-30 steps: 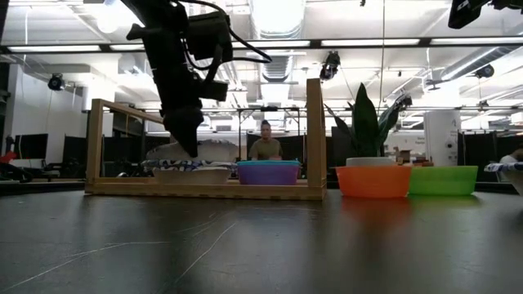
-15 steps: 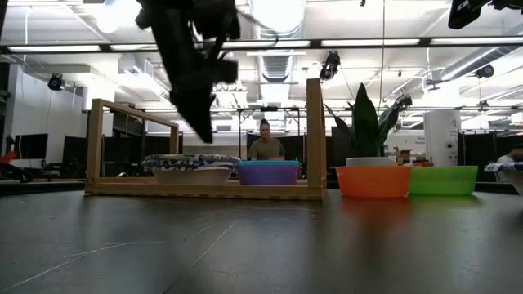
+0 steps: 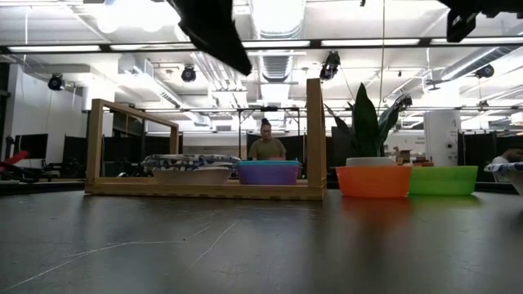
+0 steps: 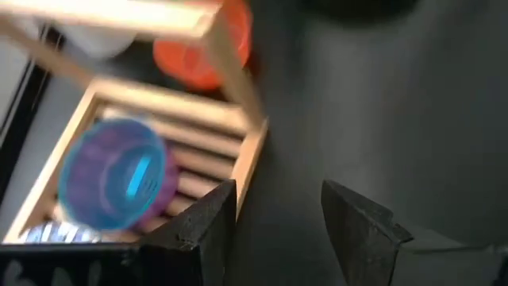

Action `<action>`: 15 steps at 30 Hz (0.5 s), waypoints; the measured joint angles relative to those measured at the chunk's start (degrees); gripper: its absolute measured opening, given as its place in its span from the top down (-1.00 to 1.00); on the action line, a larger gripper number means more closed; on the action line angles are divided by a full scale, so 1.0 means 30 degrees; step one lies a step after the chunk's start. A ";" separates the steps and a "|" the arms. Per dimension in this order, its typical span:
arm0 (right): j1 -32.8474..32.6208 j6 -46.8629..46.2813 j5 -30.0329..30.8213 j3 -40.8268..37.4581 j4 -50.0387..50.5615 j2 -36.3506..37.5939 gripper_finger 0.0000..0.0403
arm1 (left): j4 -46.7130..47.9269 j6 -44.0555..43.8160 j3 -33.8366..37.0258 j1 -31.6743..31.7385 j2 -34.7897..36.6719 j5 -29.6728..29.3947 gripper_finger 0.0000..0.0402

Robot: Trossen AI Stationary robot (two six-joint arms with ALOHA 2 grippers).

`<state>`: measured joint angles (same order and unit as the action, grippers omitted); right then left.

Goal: Place and stack bowls onto a shelf
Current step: Stack the orange bowl on the blue bowl on the shelf

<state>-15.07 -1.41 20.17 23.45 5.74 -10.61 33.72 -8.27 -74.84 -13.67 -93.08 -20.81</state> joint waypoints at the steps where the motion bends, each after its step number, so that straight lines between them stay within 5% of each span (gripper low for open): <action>1: -0.0004 -0.0211 0.0163 0.0147 0.0020 -0.0501 0.95 | -0.0460 0.0319 0.0145 -0.0297 0.0000 -0.0202 0.16; 15: -0.0002 -0.2187 0.0292 0.3694 0.4580 -0.8867 0.95 | -0.1972 0.0582 0.0477 -0.1056 0.0000 -0.0423 0.16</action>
<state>-15.08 -7.97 21.04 34.54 19.49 -37.21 27.80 -6.52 -73.41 -16.84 -93.08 -22.08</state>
